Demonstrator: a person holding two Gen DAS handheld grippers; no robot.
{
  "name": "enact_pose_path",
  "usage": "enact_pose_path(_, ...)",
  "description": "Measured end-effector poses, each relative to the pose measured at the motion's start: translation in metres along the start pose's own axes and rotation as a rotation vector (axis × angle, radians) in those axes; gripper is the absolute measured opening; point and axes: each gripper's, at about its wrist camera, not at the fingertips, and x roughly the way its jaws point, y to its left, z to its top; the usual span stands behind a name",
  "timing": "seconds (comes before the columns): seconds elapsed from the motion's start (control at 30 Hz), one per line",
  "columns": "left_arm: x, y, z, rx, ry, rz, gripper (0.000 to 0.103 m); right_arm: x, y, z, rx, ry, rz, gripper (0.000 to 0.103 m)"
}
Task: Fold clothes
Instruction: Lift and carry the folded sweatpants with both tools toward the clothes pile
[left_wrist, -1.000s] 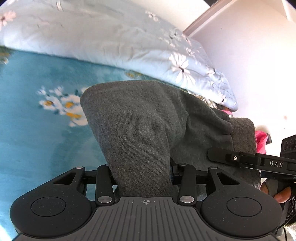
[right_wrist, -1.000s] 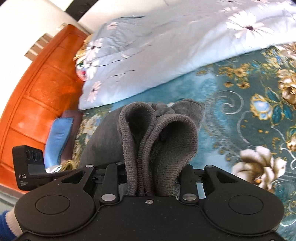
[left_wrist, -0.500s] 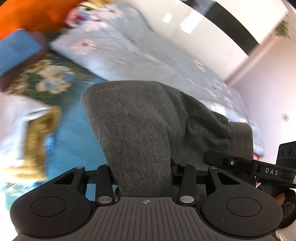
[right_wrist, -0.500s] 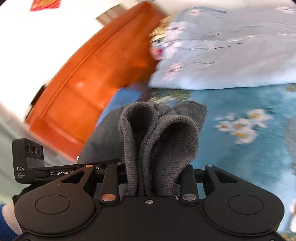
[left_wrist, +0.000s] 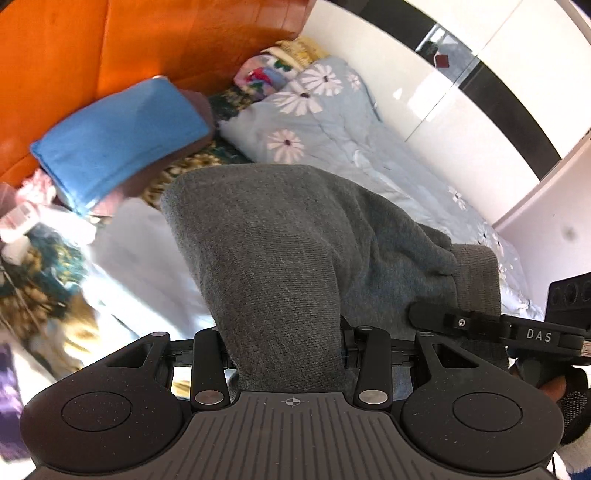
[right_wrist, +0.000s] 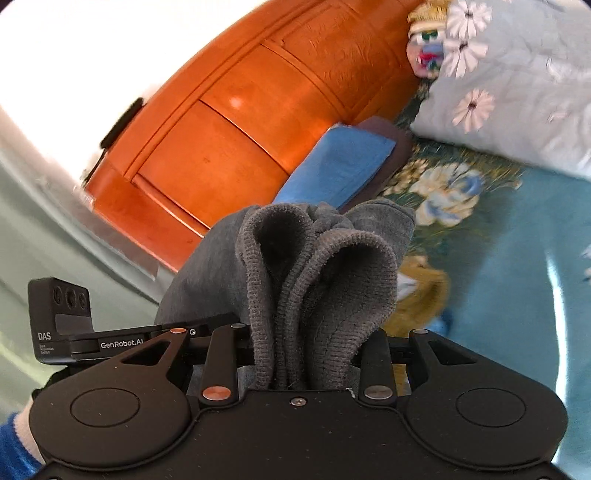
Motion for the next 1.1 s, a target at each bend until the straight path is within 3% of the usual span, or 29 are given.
enact_pose_path(0.17,0.01,0.051,0.042,0.092,0.077,0.011,0.037,0.072,0.018,0.014,0.111,0.014,-0.021,0.032)
enact_pose_path(0.33,0.038,0.081,0.065,0.13,0.156,-0.02,0.037,0.105,0.029,0.02,0.141,0.025,-0.082,0.033)
enact_pose_path(0.7,0.092,0.118,0.051,0.104,0.254,-0.108,0.046,0.126,-0.001,0.012,0.22,0.085,-0.188,0.035)
enact_pose_path(0.87,0.1,0.13,0.044,0.048,0.254,-0.111,0.053,0.131,-0.009,0.013,0.226,0.117,-0.197,0.036)
enact_pose_path(1.1,0.106,0.126,0.039,0.052,0.24,-0.05,0.061,0.142,-0.013,0.018,0.205,0.144,-0.216,0.038)
